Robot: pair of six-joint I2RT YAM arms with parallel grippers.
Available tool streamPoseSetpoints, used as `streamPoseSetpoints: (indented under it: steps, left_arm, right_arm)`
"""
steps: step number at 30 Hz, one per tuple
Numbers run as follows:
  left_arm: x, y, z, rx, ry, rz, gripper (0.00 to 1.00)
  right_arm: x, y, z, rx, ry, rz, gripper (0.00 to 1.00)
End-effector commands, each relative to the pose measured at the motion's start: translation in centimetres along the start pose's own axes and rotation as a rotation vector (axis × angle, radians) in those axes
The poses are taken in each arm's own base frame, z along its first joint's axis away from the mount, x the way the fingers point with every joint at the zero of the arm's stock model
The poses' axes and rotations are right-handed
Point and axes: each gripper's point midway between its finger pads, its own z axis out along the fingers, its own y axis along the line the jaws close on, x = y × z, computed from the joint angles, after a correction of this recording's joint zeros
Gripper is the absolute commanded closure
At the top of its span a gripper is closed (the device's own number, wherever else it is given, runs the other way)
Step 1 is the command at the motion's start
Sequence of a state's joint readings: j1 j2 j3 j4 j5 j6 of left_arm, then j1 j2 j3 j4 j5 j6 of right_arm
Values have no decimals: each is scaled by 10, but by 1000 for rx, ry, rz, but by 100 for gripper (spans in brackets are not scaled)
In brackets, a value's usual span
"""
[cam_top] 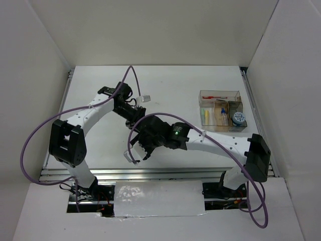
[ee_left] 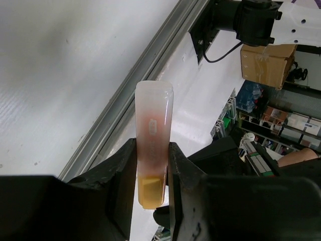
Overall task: Sort the stationery into containers
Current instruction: Place the stationery in the storage box.
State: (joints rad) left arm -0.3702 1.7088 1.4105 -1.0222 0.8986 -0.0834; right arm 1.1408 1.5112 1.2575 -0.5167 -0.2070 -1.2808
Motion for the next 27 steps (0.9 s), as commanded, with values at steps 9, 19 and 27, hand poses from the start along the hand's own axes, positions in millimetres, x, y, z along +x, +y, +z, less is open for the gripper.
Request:
streamPoseSetpoints:
  steps: [9,19,27]
  left_arm:
    - [8,-25,-6,99,-3,18,100]
    - [9,-31,-7,133,-6,32,90]
    - [0,-24,-17,11,-91,96,1]
  right_arm:
    - [19,-5,4,1,36,12,53]
    - [29,-2,2,-4,72,22,69]
    - [12,-18,-22,58,40,123,87]
